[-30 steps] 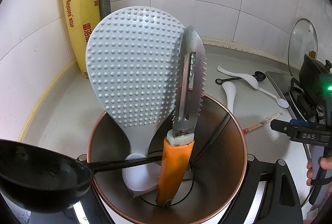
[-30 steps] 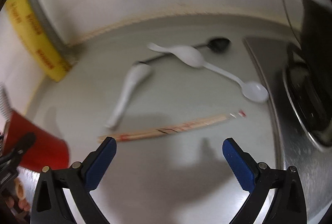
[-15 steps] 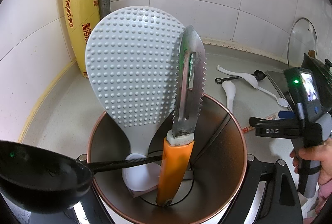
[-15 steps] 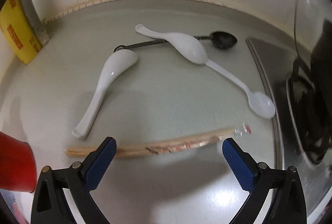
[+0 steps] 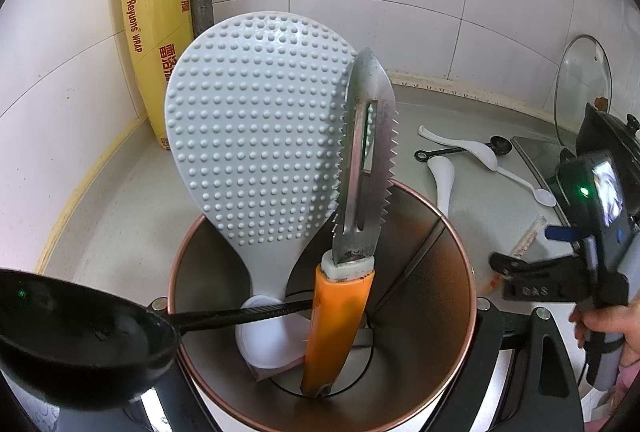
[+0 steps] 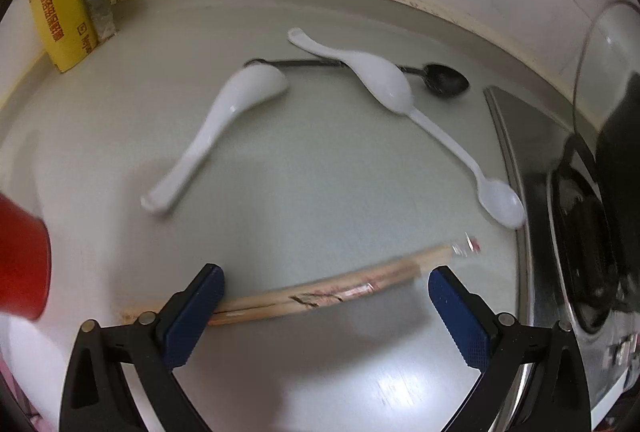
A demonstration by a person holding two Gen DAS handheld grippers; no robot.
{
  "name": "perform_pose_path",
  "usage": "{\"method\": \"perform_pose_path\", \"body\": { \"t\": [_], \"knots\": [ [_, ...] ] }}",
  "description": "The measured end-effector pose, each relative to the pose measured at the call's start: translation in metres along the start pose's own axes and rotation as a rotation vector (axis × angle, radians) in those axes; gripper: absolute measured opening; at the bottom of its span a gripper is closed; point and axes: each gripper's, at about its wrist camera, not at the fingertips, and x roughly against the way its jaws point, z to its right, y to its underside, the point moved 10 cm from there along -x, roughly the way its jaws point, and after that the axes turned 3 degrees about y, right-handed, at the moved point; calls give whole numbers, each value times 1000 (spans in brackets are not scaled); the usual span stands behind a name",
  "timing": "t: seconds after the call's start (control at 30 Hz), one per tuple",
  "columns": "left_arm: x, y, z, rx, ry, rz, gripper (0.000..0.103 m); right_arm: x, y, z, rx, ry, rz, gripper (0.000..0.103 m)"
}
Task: Organize utensils
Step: 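Move the open right gripper back over the wrapped chopsticks, then close the right gripper on the wrapped wooden chopsticks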
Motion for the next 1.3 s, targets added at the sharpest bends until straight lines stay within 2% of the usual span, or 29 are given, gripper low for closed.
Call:
{"method": "perform_pose_path", "body": {
  "t": [0.33,0.47,0.67,0.77,0.83,0.87,1.13,1.3],
  "knots": [
    [0,0,-1,-3,2,0,90,-2,34,54,-185,-43,-53,103],
    [0,0,0,-1,-1,0,90,-3,33,67,-227,-68,-41,103],
    [0,0,-1,1,-1,0,90,-2,20,59,-262,-144,-17,101],
    [0,0,-1,0,-1,0,90,-3,13,59,-267,-144,-3,95],
    [0,0,-1,0,0,-1,90,-4,7,62,-265,-143,14,83],
    [0,0,-1,0,0,-1,90,-5,4,62,-256,-144,22,81],
    [-1,2,-2,-2,-1,-6,90,5,-3,31,-192,-272,56,48],
    [-3,2,-2,-1,-1,-9,90,4,-8,20,-137,-244,49,45]
  ]
}}
